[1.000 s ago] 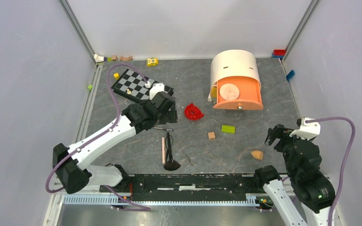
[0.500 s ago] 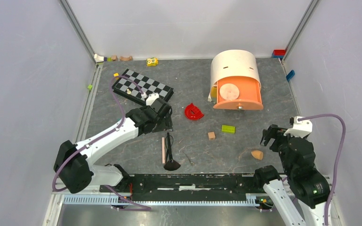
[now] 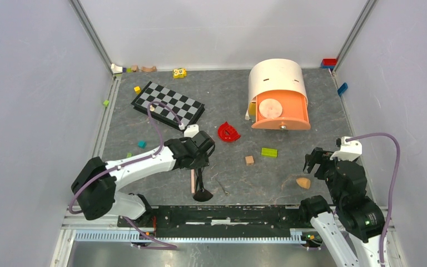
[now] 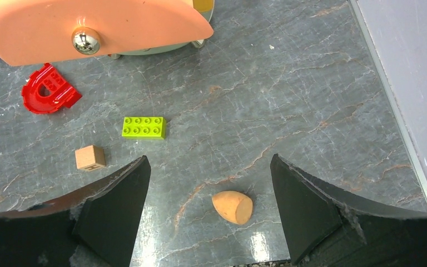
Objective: Organize the makeup
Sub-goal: Pick up the makeup brush from the center of the board.
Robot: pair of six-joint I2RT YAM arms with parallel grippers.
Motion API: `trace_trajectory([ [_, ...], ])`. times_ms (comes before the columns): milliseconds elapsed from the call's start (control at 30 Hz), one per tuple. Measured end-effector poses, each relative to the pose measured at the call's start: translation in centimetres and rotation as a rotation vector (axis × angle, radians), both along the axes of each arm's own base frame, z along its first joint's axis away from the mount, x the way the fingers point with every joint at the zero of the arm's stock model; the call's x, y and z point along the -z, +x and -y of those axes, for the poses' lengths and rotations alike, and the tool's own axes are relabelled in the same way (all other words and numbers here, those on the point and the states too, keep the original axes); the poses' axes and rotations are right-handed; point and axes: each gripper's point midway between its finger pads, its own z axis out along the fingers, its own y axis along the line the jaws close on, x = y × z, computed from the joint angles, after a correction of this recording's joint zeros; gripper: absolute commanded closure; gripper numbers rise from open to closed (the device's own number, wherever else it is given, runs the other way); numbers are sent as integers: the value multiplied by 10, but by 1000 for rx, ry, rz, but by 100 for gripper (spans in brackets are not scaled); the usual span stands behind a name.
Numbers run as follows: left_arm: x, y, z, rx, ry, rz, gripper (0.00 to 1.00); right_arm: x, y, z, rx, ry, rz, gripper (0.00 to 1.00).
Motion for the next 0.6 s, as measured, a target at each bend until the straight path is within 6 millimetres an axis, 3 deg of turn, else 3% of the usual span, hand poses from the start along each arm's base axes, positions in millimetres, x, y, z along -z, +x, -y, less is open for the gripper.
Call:
trace_trajectory([
  [600,35,2,0,-15,76,-45,65,4,0,-5,-18,16,-9,14],
])
